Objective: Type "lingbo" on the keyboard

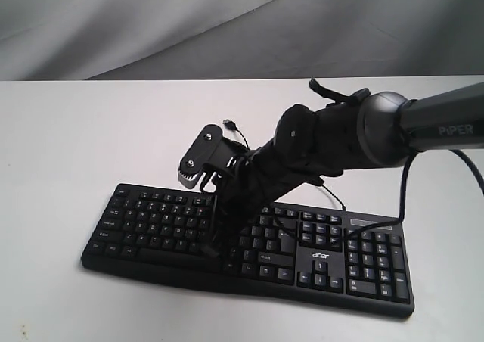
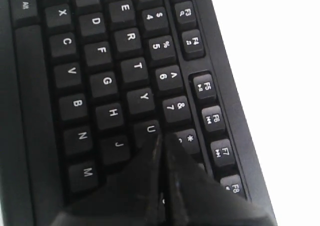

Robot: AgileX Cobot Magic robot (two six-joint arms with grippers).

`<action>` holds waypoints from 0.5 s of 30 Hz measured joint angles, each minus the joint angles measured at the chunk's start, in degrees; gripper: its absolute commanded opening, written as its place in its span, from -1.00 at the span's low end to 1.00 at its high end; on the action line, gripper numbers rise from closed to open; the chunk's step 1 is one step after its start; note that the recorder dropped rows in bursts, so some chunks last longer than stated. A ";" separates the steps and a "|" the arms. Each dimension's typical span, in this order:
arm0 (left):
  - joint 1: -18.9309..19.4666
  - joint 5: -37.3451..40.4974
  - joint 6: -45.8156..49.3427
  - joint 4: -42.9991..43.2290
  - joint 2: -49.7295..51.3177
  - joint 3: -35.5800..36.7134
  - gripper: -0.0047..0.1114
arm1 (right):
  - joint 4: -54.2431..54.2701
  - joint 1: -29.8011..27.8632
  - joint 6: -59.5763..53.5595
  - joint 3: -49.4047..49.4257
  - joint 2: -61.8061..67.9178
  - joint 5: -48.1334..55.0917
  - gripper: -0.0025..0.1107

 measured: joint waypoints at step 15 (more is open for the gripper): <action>0.00 0.00 0.00 0.00 0.00 0.00 -0.91 | 1.73 5.02 0.00 0.00 -0.54 0.25 -0.96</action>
